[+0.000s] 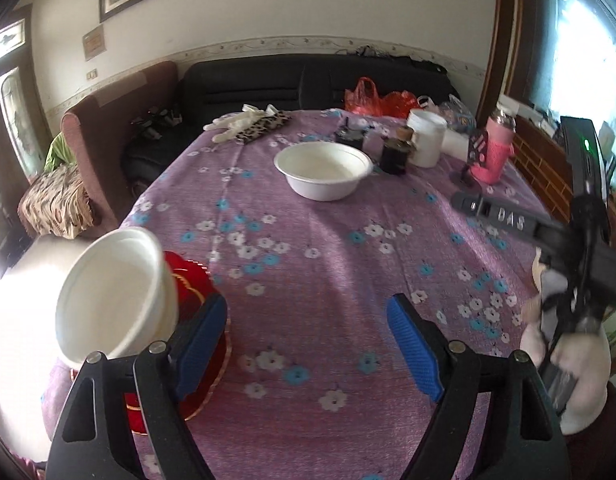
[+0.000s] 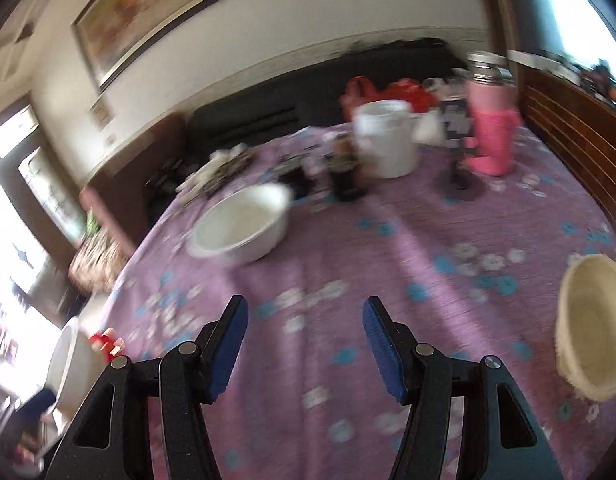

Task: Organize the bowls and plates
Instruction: 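Open both grippers and lift them away from the stack, then move both grippers toward the white bowl beside the dark jars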

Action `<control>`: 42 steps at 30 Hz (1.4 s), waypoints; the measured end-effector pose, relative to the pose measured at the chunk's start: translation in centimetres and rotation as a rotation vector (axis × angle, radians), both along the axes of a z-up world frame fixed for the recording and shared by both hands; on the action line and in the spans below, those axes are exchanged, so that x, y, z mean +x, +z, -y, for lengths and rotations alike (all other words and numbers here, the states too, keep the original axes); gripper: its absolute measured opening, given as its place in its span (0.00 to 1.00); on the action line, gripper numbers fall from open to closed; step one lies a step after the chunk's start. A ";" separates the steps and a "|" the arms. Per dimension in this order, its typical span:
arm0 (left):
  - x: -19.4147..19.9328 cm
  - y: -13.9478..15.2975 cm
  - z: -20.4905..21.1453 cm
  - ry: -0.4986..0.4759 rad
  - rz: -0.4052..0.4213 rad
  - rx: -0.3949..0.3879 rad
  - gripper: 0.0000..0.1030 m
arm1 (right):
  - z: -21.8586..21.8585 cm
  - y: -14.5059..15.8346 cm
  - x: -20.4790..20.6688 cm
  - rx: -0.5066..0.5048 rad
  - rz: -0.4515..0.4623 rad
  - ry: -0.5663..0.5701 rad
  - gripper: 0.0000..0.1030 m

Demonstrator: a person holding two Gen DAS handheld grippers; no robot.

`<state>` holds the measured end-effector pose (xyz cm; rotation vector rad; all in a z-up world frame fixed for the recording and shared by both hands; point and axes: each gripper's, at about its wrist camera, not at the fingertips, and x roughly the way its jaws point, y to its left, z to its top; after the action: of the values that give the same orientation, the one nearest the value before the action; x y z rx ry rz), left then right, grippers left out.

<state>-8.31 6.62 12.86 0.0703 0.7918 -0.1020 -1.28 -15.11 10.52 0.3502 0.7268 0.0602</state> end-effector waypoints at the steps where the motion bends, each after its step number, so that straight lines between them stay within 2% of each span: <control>1: 0.0 -0.2 0.3 -0.002 0.000 0.013 0.79 | 0.7 -0.3 0.1 -0.001 0.006 -0.023 0.62; 8: 0.4 -0.7 3.1 0.037 0.075 0.188 0.79 | 4.0 -3.8 1.2 -0.008 0.001 -0.130 0.62; 14: 1.0 -0.7 3.9 0.043 0.099 0.239 0.79 | 3.8 -4.5 1.3 -0.017 -0.004 -0.116 0.62; 23: 0.9 -1.1 4.8 0.027 0.111 0.271 0.79 | 3.3 -4.7 1.1 -0.043 0.000 -0.106 0.62; 42: 2.6 -2.0 4.4 0.027 0.085 0.263 0.79 | 2.6 -4.9 1.2 -0.080 0.001 -0.090 0.62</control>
<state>-5.74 2.18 10.82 0.3104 0.7177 0.0310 -0.07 -17.71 5.58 0.3060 0.7095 -0.0534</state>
